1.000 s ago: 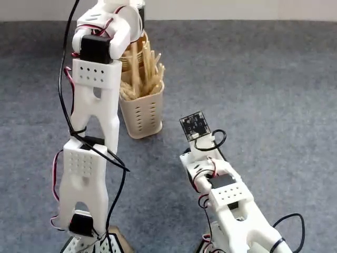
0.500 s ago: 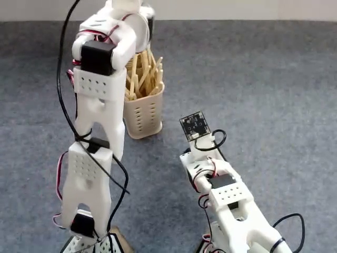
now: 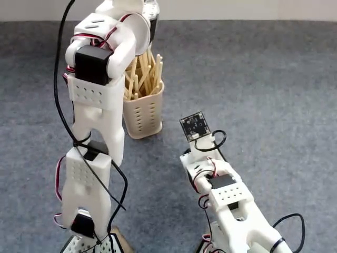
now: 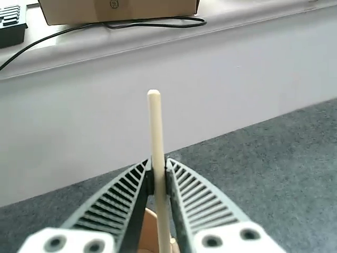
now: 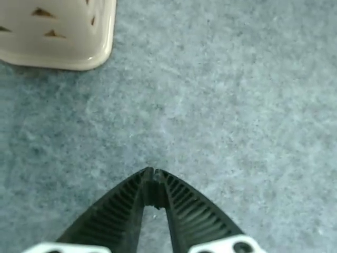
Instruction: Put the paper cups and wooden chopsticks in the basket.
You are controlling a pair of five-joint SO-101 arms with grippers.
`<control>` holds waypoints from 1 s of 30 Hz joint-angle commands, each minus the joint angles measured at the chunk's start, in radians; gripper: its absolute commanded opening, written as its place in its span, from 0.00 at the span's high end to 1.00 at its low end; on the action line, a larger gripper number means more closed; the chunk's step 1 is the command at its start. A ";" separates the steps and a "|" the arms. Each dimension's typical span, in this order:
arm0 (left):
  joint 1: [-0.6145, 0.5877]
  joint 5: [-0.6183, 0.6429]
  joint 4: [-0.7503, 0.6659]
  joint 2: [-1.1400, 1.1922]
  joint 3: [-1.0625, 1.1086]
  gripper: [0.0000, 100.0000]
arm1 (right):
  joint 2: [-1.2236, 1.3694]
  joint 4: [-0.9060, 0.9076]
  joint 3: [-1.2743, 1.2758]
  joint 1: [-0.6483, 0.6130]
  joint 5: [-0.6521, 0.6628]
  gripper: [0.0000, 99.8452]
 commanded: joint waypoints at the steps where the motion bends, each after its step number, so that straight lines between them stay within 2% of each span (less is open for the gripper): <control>1: 0.007 0.041 -0.023 -0.054 -0.058 0.88 | -0.012 -0.018 -0.005 -0.004 0.012 1.00; 12: 0.010 0.048 -0.017 -0.174 -0.058 0.88 | -0.012 -0.018 -0.005 -0.004 0.014 1.00; 17: -0.001 0.048 0.124 -0.259 -0.056 0.88 | -0.013 -0.018 -0.007 -0.002 0.014 1.00; 20: -0.081 0.048 0.239 -0.288 -0.056 0.88 | -0.012 -0.015 -0.012 -0.002 0.011 1.00; 22: -0.176 0.048 0.288 -0.289 -0.051 0.88 | -0.007 -0.021 -0.022 -0.012 0.006 1.00; 26: -0.421 0.049 0.298 -0.229 0.045 0.88 | -0.001 -0.019 -0.140 -0.090 0.005 1.00; 30: -0.542 0.049 0.298 -0.116 0.211 0.88 | -0.001 -0.019 -0.213 -0.122 0.005 1.00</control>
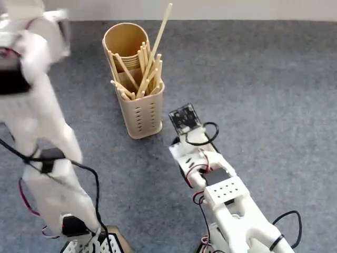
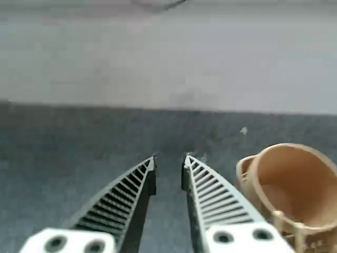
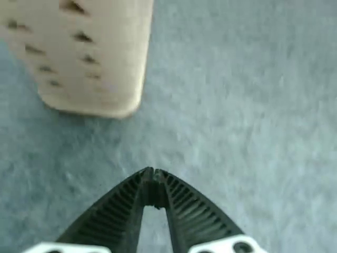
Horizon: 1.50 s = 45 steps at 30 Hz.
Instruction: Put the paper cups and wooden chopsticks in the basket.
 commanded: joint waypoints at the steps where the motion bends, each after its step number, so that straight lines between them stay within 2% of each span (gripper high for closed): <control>1: -0.087 0.011 0.006 0.087 0.117 0.88 | -0.001 -0.016 -0.105 -0.039 0.005 1.00; 5: -0.076 0.011 0.006 0.234 0.170 0.88 | 0.005 -0.016 -0.119 -0.041 0.006 1.00; 9: -0.031 0.011 0.006 0.360 0.165 0.88 | 0.122 -0.015 -0.147 -0.007 0.012 0.99; 13: -0.016 0.011 0.006 0.384 0.165 0.88 | 0.295 -0.016 -0.317 0.077 0.006 0.99; 16: -0.015 0.011 0.006 0.383 0.165 0.88 | 0.424 -0.016 -0.504 0.093 0.003 0.99; 18: -0.013 0.011 0.008 0.387 0.173 0.88 | 0.506 -0.016 -0.616 0.093 -0.058 0.99; 23: 0.018 0.011 0.009 0.390 0.174 0.88 | 0.733 -0.018 -0.868 0.061 -0.341 0.99; 28: 0.211 0.011 0.012 0.390 0.174 0.88 | 0.932 -0.016 -1.046 -0.107 -0.351 0.99; 30: 0.277 0.003 0.011 0.392 0.180 0.88 | 0.951 -0.013 -1.046 -0.159 -0.334 0.99; 32: 0.288 -0.011 0.009 0.398 0.211 0.88 | 0.937 -0.012 -1.040 -0.134 -0.333 0.99; 35: 0.237 -0.069 0.008 0.406 0.216 0.88 | 0.901 -0.010 -0.998 -0.079 -0.333 0.99; 41: 0.114 -0.069 0.006 0.409 0.223 0.88 | 0.791 -0.013 -0.912 0.019 -0.338 0.99; 43: 0.137 -0.069 0.006 0.410 0.226 0.88 | 0.771 -0.015 -0.898 -0.028 -0.338 0.99; 45: 0.202 -0.069 0.008 0.407 0.243 0.88 | 0.765 -0.013 -0.895 -0.133 -0.333 0.99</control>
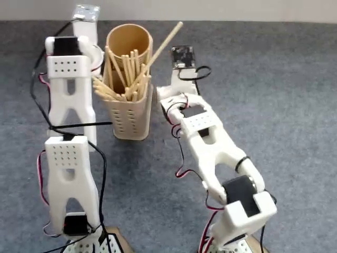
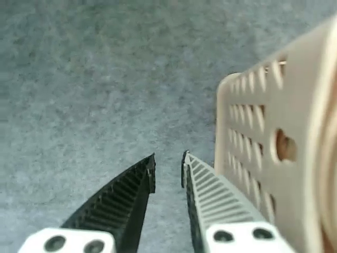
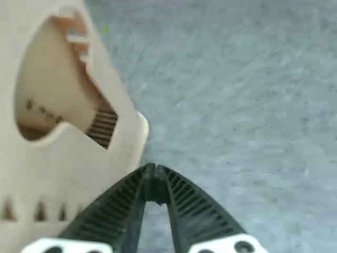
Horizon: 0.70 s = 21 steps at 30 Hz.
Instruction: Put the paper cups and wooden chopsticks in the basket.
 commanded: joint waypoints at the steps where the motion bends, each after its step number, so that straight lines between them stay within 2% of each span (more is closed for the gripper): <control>1: 0.104 -0.009 0.003 -0.016 0.013 0.88 | -0.081 -0.010 0.002 -0.176 0.012 0.99; 3: 0.128 -0.014 0.005 -0.021 0.030 0.88 | -0.104 -0.004 0.005 -0.208 0.012 0.99; 5: 0.068 -0.014 0.005 -0.019 0.041 0.88 | -0.143 0.047 0.025 -0.130 0.014 0.99; 8: -0.084 -0.014 -0.014 -0.013 0.044 0.88 | -0.173 0.062 0.039 0.048 0.009 0.99; 10: -0.133 -0.011 -0.054 -0.012 0.051 0.88 | -0.160 0.062 0.039 0.068 0.008 0.99; 12: -0.107 -0.009 -0.057 -0.013 0.076 0.88 | -0.130 0.062 0.039 -0.010 0.008 0.99; 15: 0.048 -0.014 -0.031 -0.015 0.117 0.88 | -0.068 0.064 0.039 -0.191 0.012 0.99; 17: 0.116 -0.026 -0.005 -0.021 0.147 0.88 | -0.064 0.070 0.045 -0.234 0.012 0.99; 19: 0.093 -0.089 -0.005 -0.022 0.168 0.88 | -0.104 0.070 0.047 -0.156 0.014 0.99; 21: -0.005 -0.130 -0.008 -0.018 0.170 0.88 | -0.143 0.068 0.070 -0.002 0.014 0.99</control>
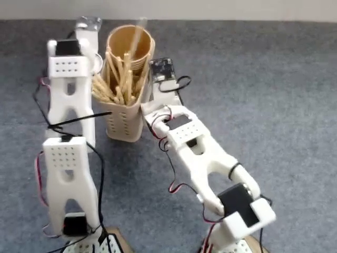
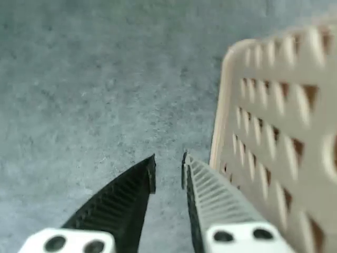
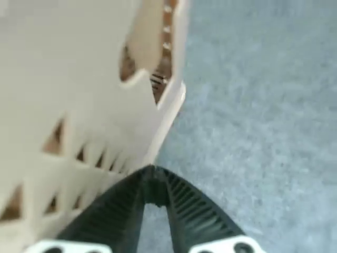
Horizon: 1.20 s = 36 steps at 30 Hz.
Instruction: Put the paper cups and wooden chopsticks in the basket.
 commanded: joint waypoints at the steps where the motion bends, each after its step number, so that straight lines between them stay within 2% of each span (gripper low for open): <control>1: -0.079 -0.051 0.014 -0.016 0.004 0.88 | -0.101 -0.004 0.016 0.217 0.012 0.99; 2: -0.119 -0.052 0.006 -0.015 0.004 0.88 | -0.104 -0.004 0.027 0.271 0.012 0.99; 4: -0.148 -0.052 -0.021 -0.015 0.008 0.88 | -0.101 -0.004 0.031 0.297 0.012 0.99; 10: -0.024 -0.051 0.006 -0.016 0.008 0.88 | -0.093 -0.002 0.036 0.105 0.011 0.99; 15: -0.056 -0.051 0.015 -0.021 0.004 0.88 | -0.145 -0.005 0.036 0.166 0.009 0.99; 17: 0.016 -0.051 0.020 -0.018 0.010 0.88 | -0.148 -0.005 0.039 0.139 0.008 0.99; 20: 0.122 -0.051 0.021 -0.024 0.035 0.88 | -0.153 -0.001 0.039 0.033 0.011 0.99; 24: 0.148 -0.003 0.021 -0.016 0.042 0.88 | -0.150 -0.001 0.033 0.008 0.011 0.99; 26: 0.142 0.041 0.021 -0.016 0.042 0.88 | -0.148 -0.001 0.033 0.007 0.011 0.99; 30: 0.085 0.049 0.017 -0.024 0.028 0.88 | -0.165 0.015 0.039 0.021 0.011 0.99; 36: -0.084 0.051 0.017 -0.022 -0.211 0.88 | -0.297 0.151 -0.027 0.139 0.011 0.99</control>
